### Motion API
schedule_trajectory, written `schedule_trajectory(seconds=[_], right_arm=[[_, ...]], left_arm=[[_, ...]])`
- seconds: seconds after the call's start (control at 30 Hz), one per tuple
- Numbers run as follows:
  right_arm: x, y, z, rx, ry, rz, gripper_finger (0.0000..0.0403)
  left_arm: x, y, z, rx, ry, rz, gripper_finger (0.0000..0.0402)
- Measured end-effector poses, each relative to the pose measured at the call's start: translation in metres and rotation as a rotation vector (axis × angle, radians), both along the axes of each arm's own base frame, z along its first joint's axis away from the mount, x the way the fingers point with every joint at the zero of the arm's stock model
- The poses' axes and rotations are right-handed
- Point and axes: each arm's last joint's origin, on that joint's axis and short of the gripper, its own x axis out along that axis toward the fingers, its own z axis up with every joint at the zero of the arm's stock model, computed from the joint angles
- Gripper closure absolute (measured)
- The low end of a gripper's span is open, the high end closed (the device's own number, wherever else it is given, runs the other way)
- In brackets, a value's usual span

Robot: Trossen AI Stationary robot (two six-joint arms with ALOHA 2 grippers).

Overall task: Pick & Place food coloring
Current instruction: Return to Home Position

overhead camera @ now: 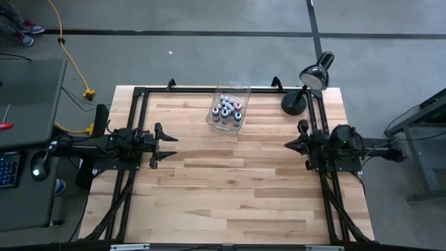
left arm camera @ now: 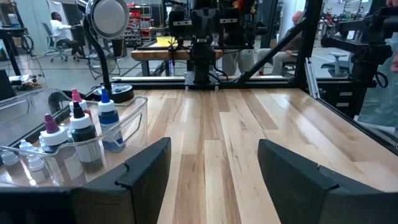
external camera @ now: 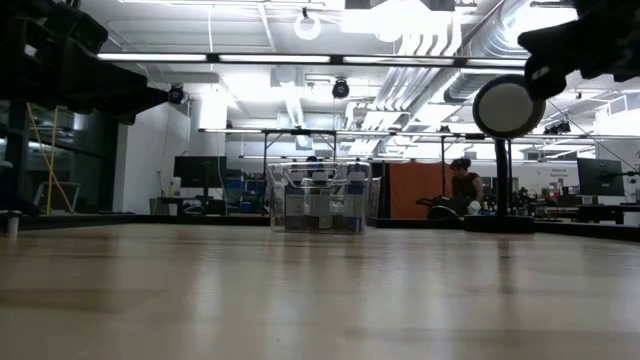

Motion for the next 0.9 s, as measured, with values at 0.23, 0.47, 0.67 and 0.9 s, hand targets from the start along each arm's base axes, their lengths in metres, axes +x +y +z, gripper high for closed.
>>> schedule_trajectory(seconds=[0.23,0.47,0.67,0.9], right_arm=[[-0.006,0.001,0.004,-0.033,-0.074,0.011,0.0403],[-0.001,0.005,-0.008,-0.044,-0.245,0.047,0.0403],[-0.002,0.007,-0.008,-0.066,-0.256,0.059,0.0403],[0.003,0.007,-0.024,-0.019,-0.074,0.053,0.0403]], left_arm=[[0.000,0.000,0.000,0.000,0.000,0.000,0.0163],[0.000,0.000,0.000,0.000,0.000,0.000,0.0163],[0.000,0.000,0.000,0.000,0.000,0.000,0.0163],[0.000,0.000,0.000,0.000,-0.001,0.000,0.0163]])
